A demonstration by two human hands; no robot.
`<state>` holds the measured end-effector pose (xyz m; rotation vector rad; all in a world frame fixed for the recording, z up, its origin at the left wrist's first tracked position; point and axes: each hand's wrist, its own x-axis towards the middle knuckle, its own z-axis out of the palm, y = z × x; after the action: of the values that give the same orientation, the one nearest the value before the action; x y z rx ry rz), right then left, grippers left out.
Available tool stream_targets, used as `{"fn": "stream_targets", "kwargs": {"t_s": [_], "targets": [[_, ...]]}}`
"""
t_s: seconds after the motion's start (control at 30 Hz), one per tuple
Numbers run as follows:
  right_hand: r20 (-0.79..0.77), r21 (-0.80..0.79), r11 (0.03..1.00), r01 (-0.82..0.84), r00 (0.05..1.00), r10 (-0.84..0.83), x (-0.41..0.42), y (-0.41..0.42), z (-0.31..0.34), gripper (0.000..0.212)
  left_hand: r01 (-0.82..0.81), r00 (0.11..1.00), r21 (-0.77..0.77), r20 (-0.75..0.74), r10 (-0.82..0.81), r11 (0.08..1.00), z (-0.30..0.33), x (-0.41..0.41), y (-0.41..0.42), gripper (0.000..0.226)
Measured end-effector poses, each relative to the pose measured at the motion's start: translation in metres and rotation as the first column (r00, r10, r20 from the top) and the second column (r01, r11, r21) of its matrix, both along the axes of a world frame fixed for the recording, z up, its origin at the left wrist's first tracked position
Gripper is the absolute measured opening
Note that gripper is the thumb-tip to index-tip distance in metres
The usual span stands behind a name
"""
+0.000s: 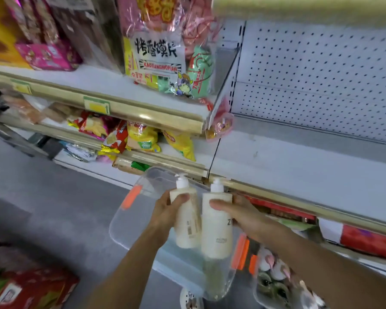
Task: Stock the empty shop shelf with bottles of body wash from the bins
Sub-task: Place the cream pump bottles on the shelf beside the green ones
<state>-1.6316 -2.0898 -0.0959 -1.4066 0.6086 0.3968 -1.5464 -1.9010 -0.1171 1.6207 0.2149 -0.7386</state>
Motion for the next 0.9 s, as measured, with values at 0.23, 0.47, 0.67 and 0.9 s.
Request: {"fn": "stream_targets", "kwargs": {"t_s": [0.23,0.47,0.67,0.9], "targets": [[0.126,-0.034,0.999,0.021,0.992,-0.017,-0.041,-0.066,0.12,0.061,0.003,0.994,-0.156,-0.105,-0.02,0.988,0.11,-0.044,-0.081,0.06],[0.334,-0.128,0.981,0.144,0.938,-0.094,-0.092,-0.128,0.223,0.067,0.163,0.987,-0.288,0.039,-0.159,0.944,0.205,-0.079,-0.156,0.075],[0.554,-0.162,0.928,0.337,0.809,-0.197,-0.123,-0.159,0.304,0.017,0.276,0.934,-0.309,0.309,-0.179,0.91,0.269,-0.102,-0.21,0.056],[0.749,-0.141,0.686,0.714,0.53,-0.398,-0.107,-0.205,0.385,0.059,0.205,0.928,-0.354,0.366,-0.067,0.912,0.32,-0.108,-0.239,0.046]]}}
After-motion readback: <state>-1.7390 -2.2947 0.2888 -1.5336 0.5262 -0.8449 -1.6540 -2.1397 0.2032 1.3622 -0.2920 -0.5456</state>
